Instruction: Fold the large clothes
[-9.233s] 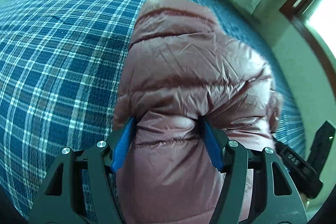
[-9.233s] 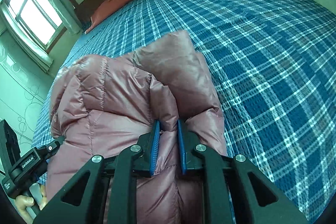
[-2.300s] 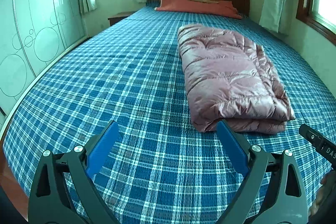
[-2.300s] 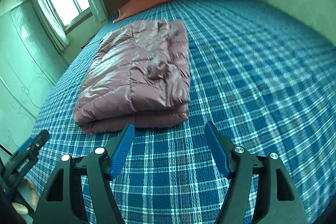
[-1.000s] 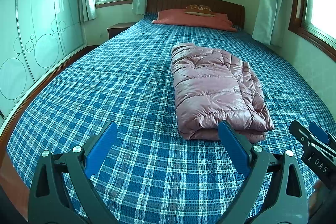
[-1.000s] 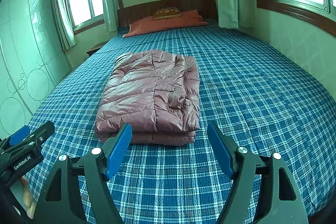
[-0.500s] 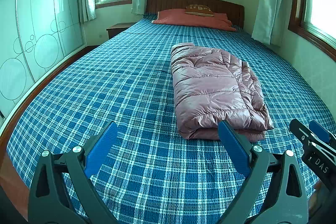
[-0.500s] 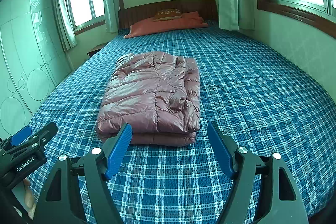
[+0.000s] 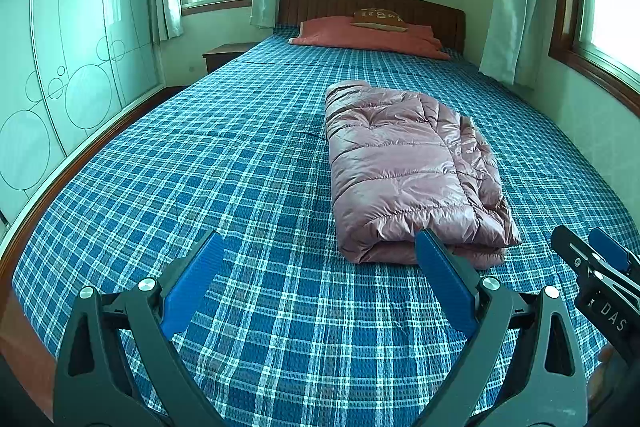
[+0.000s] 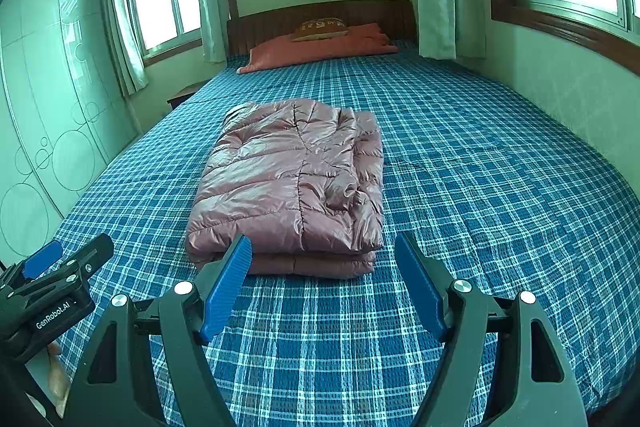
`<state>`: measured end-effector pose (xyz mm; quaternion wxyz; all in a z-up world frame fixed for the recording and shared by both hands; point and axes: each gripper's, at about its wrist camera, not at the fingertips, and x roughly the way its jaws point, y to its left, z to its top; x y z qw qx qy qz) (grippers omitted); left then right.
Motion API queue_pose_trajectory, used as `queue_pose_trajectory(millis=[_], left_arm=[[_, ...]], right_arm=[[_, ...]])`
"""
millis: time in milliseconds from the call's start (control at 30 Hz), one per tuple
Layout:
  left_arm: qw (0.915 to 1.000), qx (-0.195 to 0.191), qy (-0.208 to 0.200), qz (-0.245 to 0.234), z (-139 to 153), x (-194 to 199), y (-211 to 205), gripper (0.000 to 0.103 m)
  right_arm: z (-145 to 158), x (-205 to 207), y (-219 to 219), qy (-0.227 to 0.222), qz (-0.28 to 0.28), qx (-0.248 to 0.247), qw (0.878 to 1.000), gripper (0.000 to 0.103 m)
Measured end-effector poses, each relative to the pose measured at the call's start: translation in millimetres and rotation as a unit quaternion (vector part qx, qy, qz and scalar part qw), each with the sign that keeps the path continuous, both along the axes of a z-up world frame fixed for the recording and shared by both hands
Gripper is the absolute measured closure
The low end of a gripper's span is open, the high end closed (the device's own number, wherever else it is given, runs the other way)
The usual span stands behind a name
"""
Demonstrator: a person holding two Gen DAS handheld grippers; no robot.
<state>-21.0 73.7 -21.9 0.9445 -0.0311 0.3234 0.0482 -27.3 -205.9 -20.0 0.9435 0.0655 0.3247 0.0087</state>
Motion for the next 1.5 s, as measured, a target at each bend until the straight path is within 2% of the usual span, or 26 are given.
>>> queue_pose_trajectory(millis=[1067,1133,1500], left_arm=[[0.9999,0.007,-0.012,0.004,1.5,-0.9,-3.5,0.007],[0.9999,0.007,-0.009,0.002,1.1,0.3,-4.0,0.002],[0.9997,0.013,-0.021,0.005,-4.4,3.4,-5.4,0.002]], right_arm=[[-0.7,1.1,4.1,0.005,0.004,-0.002,1.0,0.03],[-1.8,2.2,3.7,0.006,0.005,-0.001,1.0,0.03],[-9.6,5.1,2.6,0.013,0.007,0.001,1.0,0.03]])
